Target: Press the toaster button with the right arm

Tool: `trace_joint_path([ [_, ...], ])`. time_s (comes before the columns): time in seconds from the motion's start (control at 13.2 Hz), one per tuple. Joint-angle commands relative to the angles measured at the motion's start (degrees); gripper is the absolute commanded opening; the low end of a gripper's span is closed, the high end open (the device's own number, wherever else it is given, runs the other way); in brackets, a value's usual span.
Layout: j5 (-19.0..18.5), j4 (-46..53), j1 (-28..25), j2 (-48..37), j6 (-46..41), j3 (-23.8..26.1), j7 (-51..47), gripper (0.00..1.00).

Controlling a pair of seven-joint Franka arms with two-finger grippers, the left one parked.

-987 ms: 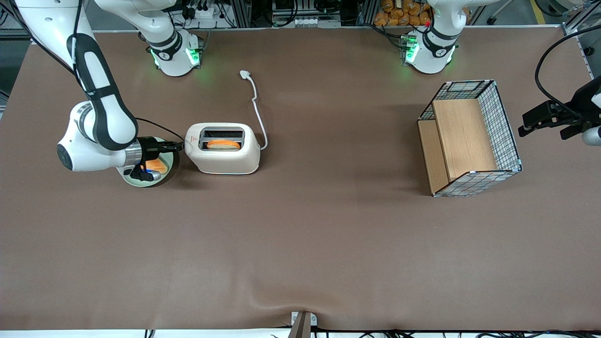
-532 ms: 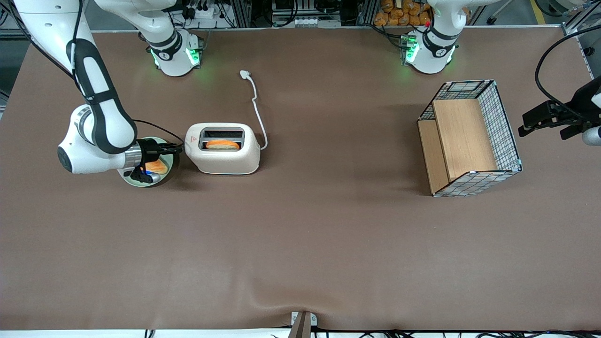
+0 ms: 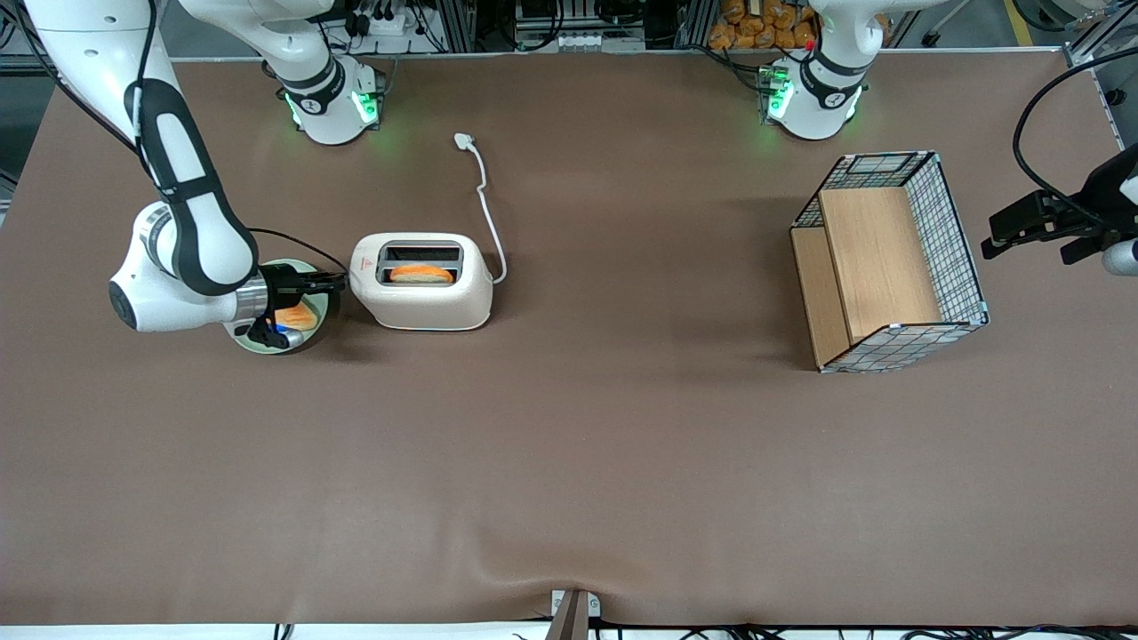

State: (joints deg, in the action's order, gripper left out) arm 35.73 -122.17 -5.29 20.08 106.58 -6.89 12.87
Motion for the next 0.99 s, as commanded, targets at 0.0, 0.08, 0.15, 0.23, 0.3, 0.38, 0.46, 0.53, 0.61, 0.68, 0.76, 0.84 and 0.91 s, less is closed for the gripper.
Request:
trace_joint_path([
  [0.0, 2.41, 1.75, 0.28, 4.62, 3.37, 0.92, 1.63, 0.00],
  [0.08, 2.41, 1.84, 0.28, 4.62, 3.37, 1.00, 1.63, 0.00],
  [0.15, 2.41, 1.84, 0.28, 4.62, 3.37, 0.92, 1.63, 0.00],
  [0.23, 2.41, 1.93, 0.37, 4.80, 3.37, 0.92, 1.54, 0.00],
  [0.3, 2.41, 2.19, 0.37, 4.80, 3.02, 0.92, 1.54, 0.00],
  [0.38, 2.33, 2.37, 0.37, 4.80, 2.93, 0.92, 1.45, 0.00],
  [0.46, 2.33, 2.72, 0.46, 4.80, 2.84, 0.92, 1.45, 0.00],
  [0.53, 2.24, 3.07, 0.72, 4.62, 2.32, 0.92, 1.45, 0.00],
  [0.61, 2.24, 3.68, 0.81, 4.45, 1.18, 0.83, 1.37, 0.00],
  [0.68, 2.06, 4.56, 0.90, 4.19, -0.13, 0.74, 1.10, 0.00],
  [0.76, 1.63, 5.87, 0.90, 3.83, -1.97, 0.48, 0.75, 0.00],
  [0.84, 1.45, 7.10, 0.90, 3.31, -3.91, 0.30, 0.66, 0.00],
  [0.91, 1.27, 8.25, 0.90, 2.87, -5.23, 0.13, 0.23, 0.00],
])
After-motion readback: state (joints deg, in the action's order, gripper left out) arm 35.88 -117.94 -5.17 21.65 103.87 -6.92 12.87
